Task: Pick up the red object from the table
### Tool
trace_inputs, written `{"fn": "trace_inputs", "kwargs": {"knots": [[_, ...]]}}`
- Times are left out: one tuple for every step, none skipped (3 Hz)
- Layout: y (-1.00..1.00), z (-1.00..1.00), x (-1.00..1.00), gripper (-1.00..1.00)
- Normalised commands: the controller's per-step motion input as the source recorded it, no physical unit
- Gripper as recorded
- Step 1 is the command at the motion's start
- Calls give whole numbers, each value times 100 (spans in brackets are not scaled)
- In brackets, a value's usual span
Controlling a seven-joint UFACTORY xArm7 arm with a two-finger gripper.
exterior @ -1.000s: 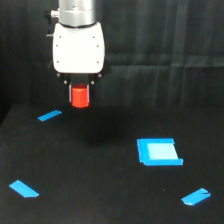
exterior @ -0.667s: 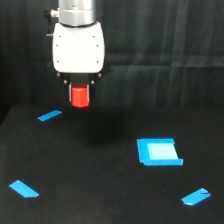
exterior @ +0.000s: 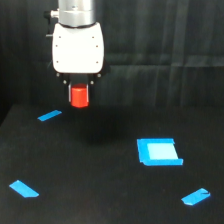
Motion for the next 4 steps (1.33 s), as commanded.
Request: {"fn": "trace_inputs", "kwargs": {"knots": [[7,0,0,-100],[-6,1,-2,-98],[-9,2,2,-99],[1,4,-12,-100]]}}
